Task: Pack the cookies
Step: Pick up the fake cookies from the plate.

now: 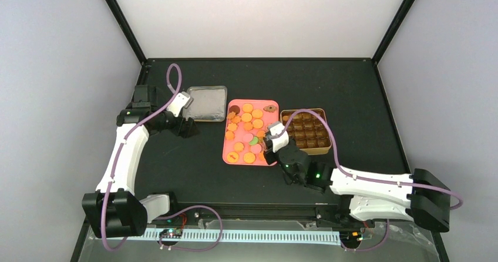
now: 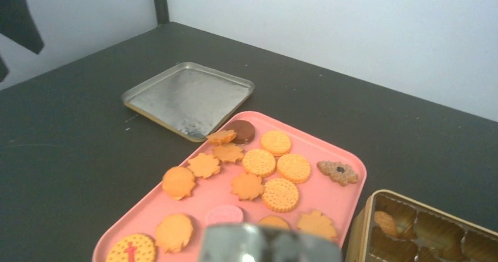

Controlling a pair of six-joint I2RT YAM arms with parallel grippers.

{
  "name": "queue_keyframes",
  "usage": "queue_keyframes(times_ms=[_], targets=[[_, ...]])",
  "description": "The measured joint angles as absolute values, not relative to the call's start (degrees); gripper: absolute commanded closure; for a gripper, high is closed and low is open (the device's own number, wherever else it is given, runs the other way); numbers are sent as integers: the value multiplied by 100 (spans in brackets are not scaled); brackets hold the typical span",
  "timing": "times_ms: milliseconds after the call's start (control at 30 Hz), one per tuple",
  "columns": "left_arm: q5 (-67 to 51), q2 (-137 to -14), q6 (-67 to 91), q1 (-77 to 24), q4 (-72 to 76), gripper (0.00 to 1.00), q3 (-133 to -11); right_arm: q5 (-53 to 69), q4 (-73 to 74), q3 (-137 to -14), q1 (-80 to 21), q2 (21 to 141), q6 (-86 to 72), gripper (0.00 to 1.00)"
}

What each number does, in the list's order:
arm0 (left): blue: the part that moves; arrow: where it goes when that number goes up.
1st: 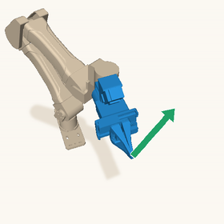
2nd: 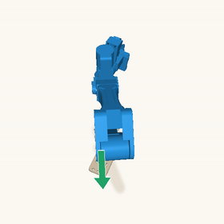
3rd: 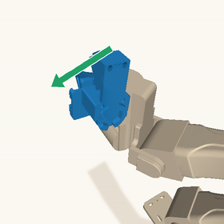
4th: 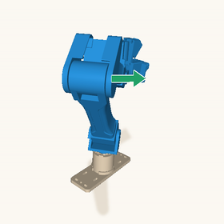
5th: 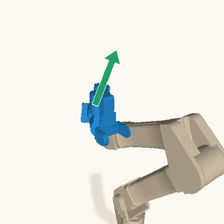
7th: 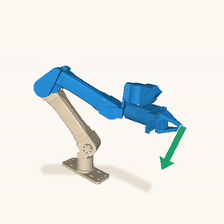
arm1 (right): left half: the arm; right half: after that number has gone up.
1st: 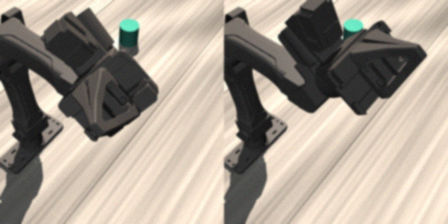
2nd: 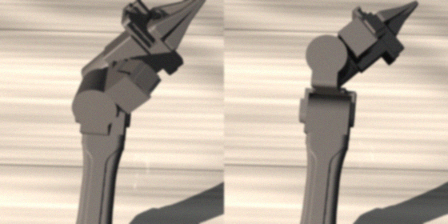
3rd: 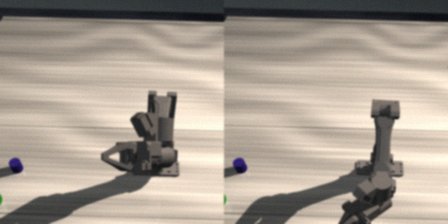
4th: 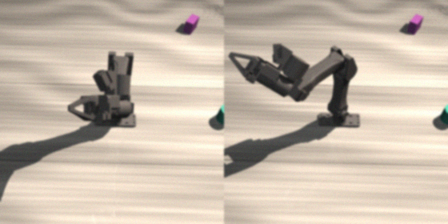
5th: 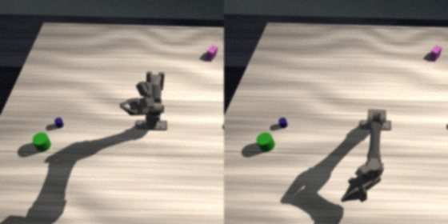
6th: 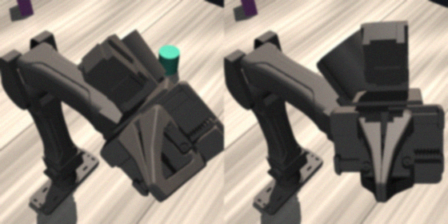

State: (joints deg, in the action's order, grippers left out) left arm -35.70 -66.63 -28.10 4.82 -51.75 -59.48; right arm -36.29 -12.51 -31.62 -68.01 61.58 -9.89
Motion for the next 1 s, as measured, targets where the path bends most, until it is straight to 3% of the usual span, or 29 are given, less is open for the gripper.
queue_keyframes(times_ms=[367, 667, 1000], targets=[[-3564, -6637, -2810, 484, -4941, 14, -5911, -3686, -2152, -3903, -6055, 7334, -405, 82], [-3562, -6525, -2810, 486, -4842, 13, -5854, -3693, -2670, -3972, -5894, 7872, -191, 70], [-3562, -6298, -2829, 486, -4661, 13, -5717, -3682, -2832, -3972, -5577, 7920, -200, 66]])
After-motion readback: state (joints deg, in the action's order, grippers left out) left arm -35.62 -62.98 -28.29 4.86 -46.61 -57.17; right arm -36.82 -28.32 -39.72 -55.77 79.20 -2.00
